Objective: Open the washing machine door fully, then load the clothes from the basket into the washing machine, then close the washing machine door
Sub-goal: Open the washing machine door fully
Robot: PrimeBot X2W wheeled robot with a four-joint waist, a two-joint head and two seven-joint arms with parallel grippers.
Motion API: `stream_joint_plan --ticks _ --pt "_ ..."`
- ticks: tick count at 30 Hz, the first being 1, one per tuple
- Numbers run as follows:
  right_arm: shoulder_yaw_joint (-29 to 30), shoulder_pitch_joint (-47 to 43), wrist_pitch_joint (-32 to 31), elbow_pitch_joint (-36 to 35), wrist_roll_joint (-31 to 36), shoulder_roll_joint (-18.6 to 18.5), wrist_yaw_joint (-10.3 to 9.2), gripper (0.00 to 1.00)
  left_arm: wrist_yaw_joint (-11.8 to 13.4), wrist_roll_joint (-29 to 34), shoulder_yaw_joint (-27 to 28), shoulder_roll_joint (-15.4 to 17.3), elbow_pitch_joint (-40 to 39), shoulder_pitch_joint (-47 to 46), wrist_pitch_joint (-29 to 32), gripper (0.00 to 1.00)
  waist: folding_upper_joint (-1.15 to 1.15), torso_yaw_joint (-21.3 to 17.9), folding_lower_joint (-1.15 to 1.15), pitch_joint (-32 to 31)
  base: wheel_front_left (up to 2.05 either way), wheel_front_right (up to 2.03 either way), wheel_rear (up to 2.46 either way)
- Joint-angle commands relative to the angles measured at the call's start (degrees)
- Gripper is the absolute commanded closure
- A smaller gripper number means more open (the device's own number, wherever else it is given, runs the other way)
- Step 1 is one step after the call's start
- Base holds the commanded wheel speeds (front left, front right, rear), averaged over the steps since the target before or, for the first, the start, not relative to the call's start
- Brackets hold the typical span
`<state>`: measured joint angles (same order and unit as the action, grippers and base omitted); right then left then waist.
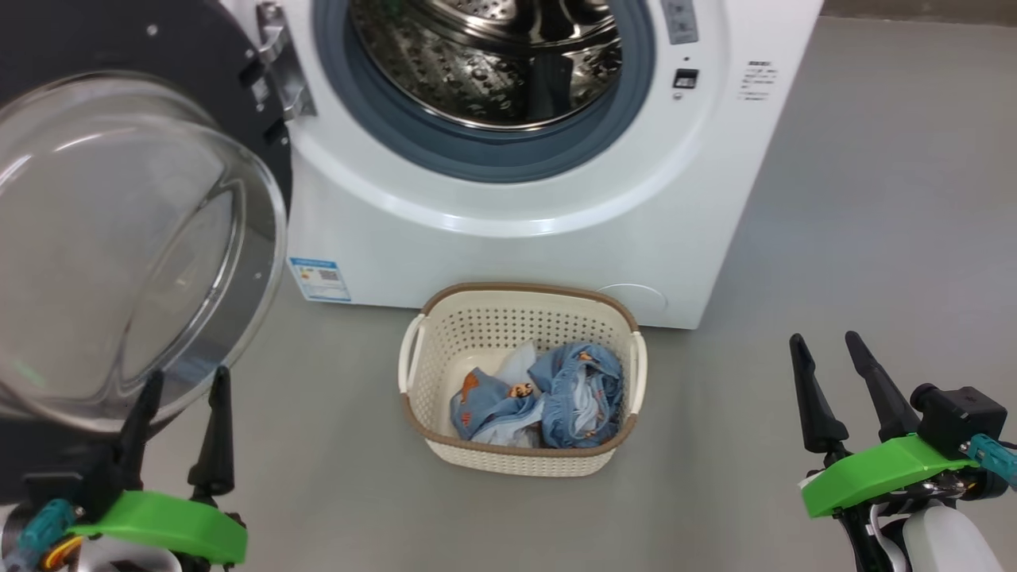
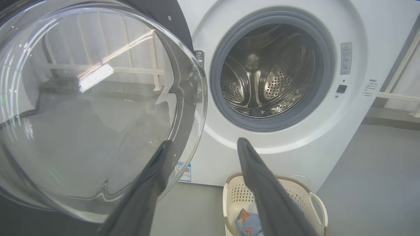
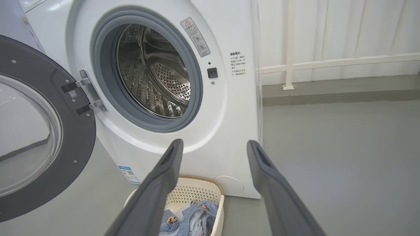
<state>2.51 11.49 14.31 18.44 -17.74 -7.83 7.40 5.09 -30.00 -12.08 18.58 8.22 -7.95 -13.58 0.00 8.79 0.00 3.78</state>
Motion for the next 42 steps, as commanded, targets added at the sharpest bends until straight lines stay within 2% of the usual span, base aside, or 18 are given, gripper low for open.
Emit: stream_joint_plan --ticks 1,17,30,42 --pt "-1.7 0.2 0.7 -1.5 0.1 -0.7 0.09 0.0 0.5 0.3 2.1 1.5 -1.7 -0.9 0.0 0.0 0.0 -1.8 0.0 -0.7 0.0 0.0 0.0" --pt "-3.4 0.3 0.7 -1.7 0.0 -2.1 0.09 0.0 0.8 1.3 0.8 -2.0 -1.8 1.1 -1.1 0.0 0.0 -8.0 0.0 -1.8 0.0 0.0 0.0" --pt "-3.8 0.7 0.7 -2.2 0.3 -3.2 0.09 0.0 -1.8 1.3 0.6 -3.4 -0.4 1.5 -1.4 0.0 0.0 -10.3 0.0 -1.7 0.0 0.0 0.0" --pt "-3.7 0.9 0.7 -2.3 0.5 -3.8 0.09 0.0 -3.6 4.4 3.7 -5.2 -0.5 1.9 -1.4 0.0 0.0 -11.0 0.0 -1.6 0.0 0.0 0.0"
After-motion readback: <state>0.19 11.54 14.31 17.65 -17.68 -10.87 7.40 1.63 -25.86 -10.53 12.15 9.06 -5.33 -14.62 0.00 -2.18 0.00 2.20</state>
